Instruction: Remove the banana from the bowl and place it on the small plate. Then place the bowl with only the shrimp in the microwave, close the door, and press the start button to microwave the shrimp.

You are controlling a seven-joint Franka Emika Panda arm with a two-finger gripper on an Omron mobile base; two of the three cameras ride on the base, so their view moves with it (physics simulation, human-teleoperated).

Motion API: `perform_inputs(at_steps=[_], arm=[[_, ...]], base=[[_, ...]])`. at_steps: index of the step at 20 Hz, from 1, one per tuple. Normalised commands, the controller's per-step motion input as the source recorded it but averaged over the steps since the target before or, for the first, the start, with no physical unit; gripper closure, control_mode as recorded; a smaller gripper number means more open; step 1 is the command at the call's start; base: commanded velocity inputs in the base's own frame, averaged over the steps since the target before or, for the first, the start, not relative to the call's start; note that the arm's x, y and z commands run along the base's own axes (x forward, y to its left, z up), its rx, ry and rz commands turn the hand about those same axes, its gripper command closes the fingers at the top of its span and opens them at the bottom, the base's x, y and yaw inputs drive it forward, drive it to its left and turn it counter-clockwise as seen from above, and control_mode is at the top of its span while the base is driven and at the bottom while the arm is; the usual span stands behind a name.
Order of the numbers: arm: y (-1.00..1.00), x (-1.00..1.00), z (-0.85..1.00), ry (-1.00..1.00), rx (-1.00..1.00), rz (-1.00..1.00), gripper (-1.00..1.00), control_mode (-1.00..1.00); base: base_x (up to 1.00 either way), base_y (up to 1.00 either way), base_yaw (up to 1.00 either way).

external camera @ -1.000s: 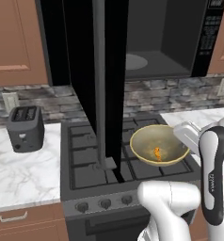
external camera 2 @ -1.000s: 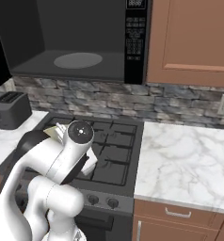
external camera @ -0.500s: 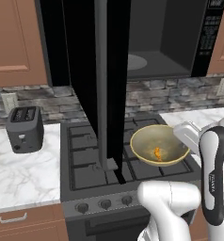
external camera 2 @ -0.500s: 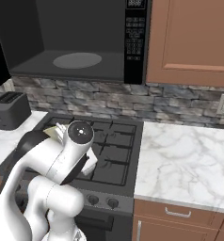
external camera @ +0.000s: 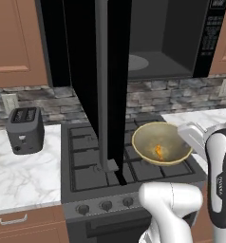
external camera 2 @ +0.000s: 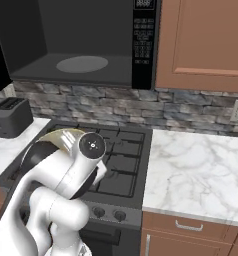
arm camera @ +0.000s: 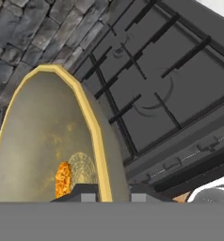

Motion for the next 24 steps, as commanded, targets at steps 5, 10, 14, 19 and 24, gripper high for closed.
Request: perform_inputs(at_steps=[5, 10, 14, 19, 24], arm=[[0.0, -0.03, 0.84, -0.24, 0.0, 0.0, 1.0, -1.0], [0.15, 0.01, 0.7, -0.13, 0.0, -0.02, 1.0, -1.0], [0.03, 0.19, 0.6, 0.0, 0.0, -0.07, 1.0, -1.0], [0.0, 0.32, 0.65, 0.0, 0.11, -0.15, 1.0, -1.0], [0.0, 0.39, 0.37, 0.01, 0.13, -0.28, 1.0, -1.0]], base=[[0.0, 0.0, 0.0], [0.0, 0.0, 0.0], [0.0, 0.0, 0.0], [0.0, 0.0, 0.0], [0.0, 0.0, 0.0]])
